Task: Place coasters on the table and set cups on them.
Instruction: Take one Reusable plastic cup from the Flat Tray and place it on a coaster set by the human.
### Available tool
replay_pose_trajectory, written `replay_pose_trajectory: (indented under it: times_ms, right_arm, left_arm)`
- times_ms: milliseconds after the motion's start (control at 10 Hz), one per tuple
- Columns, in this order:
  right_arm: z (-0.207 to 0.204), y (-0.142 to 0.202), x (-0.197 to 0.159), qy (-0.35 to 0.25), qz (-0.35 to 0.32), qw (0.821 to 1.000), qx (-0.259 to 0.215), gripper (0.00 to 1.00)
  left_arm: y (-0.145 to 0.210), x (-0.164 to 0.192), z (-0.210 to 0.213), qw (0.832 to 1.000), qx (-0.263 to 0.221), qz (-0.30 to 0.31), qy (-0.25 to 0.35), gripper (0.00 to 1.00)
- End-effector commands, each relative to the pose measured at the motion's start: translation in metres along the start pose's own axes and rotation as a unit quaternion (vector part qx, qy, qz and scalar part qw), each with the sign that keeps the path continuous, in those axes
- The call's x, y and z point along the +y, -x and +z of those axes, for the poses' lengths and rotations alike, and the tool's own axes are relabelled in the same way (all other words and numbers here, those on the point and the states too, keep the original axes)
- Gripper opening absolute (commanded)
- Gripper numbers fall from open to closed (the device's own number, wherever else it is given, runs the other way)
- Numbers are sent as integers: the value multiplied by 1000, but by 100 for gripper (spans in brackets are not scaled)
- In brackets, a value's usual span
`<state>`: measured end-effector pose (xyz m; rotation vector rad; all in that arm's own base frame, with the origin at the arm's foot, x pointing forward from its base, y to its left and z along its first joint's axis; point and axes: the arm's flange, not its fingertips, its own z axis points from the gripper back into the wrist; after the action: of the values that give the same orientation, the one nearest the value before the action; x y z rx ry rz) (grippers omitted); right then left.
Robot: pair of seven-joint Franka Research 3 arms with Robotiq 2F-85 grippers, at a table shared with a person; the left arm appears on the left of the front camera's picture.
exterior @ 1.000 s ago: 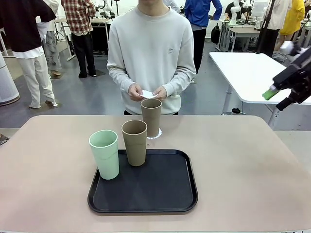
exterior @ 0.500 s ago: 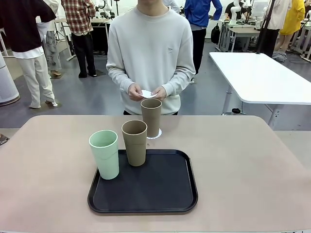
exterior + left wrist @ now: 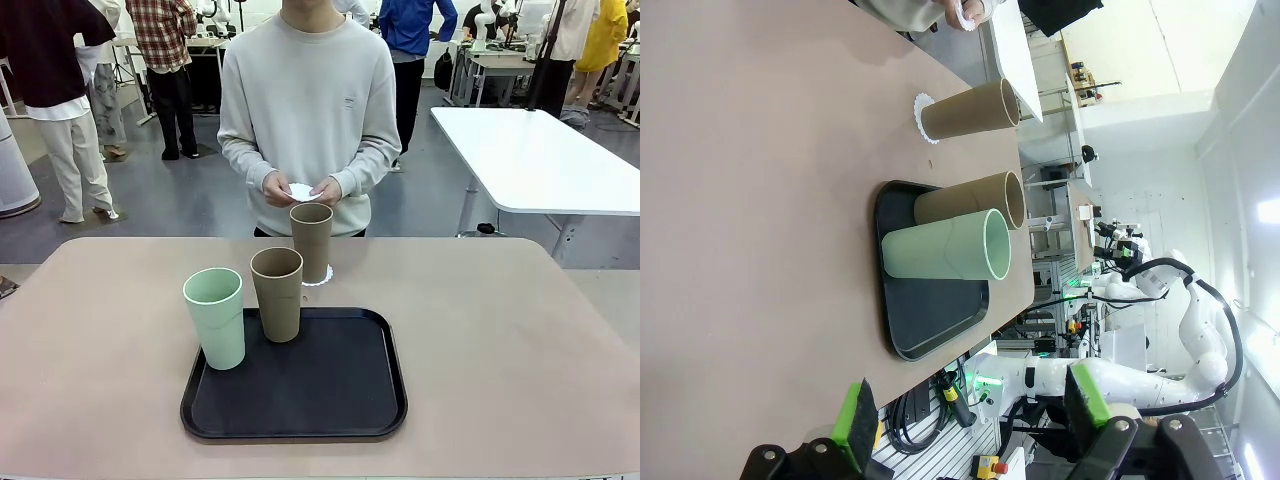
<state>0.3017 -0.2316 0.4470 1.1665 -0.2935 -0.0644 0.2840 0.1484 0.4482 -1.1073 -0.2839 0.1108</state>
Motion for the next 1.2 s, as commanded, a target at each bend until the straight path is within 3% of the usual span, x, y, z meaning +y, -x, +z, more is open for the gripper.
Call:
replay_pose_trajectory:
  times_ms: [0,100,1100]
  right_arm:
    - [-12,-3,-4,-26,22,999,-17,100]
    - [0,0,0,0,0,1000,0,100]
    - [0,0,0,0,0,1000,0,100]
  left_arm:
    - [0,1,0,1000,-1,-9,7,100]
    - [0,1,0,1000,-1,-9,7,100]
    - [0,1,0,1000,-1,-9,7,100]
